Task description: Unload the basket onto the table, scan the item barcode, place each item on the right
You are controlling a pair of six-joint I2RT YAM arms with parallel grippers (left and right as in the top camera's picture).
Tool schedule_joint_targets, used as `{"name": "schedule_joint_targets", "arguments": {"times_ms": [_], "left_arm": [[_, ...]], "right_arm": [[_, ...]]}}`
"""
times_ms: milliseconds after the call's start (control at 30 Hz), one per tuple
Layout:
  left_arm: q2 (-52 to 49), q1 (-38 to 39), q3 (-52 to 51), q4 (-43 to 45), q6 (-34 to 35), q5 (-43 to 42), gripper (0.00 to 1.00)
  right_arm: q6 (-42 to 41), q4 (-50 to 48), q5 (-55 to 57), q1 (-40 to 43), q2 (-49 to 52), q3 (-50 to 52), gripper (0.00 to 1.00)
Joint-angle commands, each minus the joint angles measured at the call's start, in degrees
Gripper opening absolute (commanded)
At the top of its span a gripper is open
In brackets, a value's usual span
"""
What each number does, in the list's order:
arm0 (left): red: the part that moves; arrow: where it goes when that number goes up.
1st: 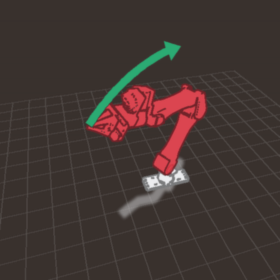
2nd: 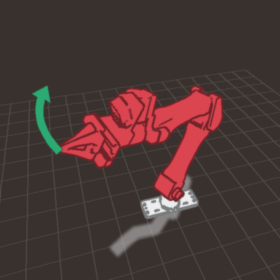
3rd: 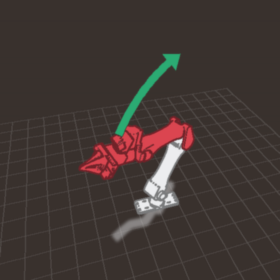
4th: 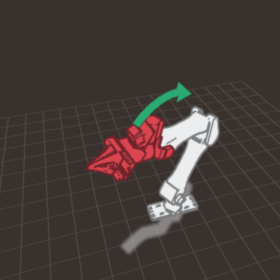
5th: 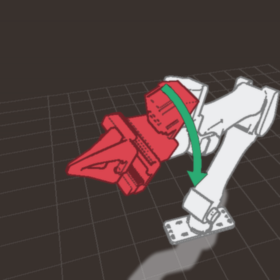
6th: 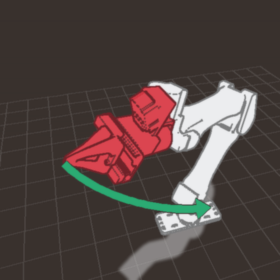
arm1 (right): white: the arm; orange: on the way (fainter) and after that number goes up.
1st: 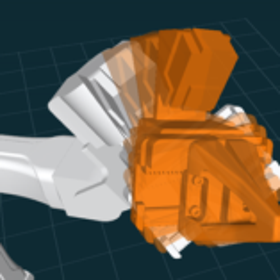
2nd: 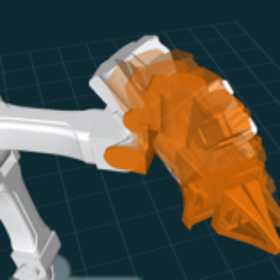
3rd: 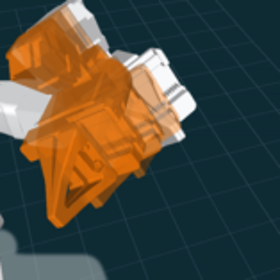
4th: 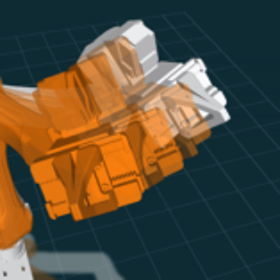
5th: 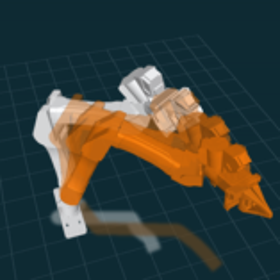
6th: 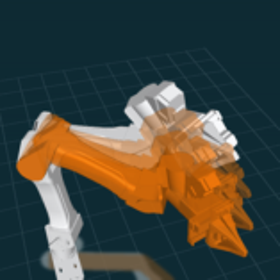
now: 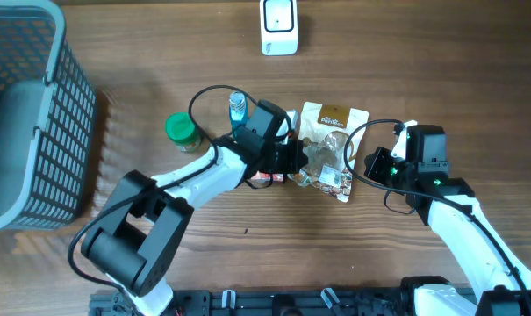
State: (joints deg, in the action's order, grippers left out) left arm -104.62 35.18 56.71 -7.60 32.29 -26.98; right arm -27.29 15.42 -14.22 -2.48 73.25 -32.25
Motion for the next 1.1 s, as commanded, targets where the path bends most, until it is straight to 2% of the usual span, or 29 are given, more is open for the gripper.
{"name": "schedule_joint_targets", "arguments": {"times_ms": [0, 33, 67, 100, 133, 267, 400, 500, 767, 900, 1067], "left_arm": [[-1.8, -0.3, -0.3, 0.1, 1.7, -0.8, 0.04], [-2.1, -0.3, -0.3, 0.1, 1.7, -0.4, 0.04], [-2.7, -0.3, -0.3, 0.1, 1.7, -0.4, 0.04], [-3.3, -0.3, -0.3, 0.1, 1.9, -0.4, 0.04], [-4.1, -0.3, -0.3, 0.1, 2.7, -0.4, 0.04], [-5.0, -0.3, -0.3, 0.2, 2.9, -0.4, 0.04], [-5.0, -0.3, -0.3, 0.1, 2.9, 0.0, 0.04], [-5.0, -0.3, -0.3, 0.1, 2.9, 0.3, 0.04], [-5.0, -0.3, -0.3, -0.1, 2.9, 1.1, 0.04], [-5.0, -0.3, -0.3, -0.2, 2.9, 1.6, 0.04], [-5.0, -0.3, -0.3, -0.3, 2.9, 2.1, 0.04]], "right_arm": [[-1.4, -1.7, 0.6, -0.2, -0.3, 0.1, 0.34], [-1.4, -2.2, -0.7, -0.2, -0.2, 0.1, 0.45], [-1.4, -2.4, -3.1, -0.2, 0.3, 0.1, 0.69], [-1.4, -2.3, -6.1, -0.2, 1.5, 0.1, 0.83], [-1.6, -2.4, -8.3, -0.2, 3.1, 0.1, 0.86], [-2.7, -5.6, -10.5, -0.2, 10.6, 0.1, 0.77], [-2.7, -16.7, -22.4, 1.6, 20.7, 0.1, 0.77], [-1.8, -23.4, -25.3, 3.7, 26.2, 0.1, 0.77], [3.4, -25.2, -27.7, 8.9, 27.9, 0.1, 0.76], [5.0, -25.7, -31.9, 8.8, 29.0, 0.0, 0.82], [5.6, -26.4, -34.5, 8.2, 32.7, -0.5, 0.85]]}}
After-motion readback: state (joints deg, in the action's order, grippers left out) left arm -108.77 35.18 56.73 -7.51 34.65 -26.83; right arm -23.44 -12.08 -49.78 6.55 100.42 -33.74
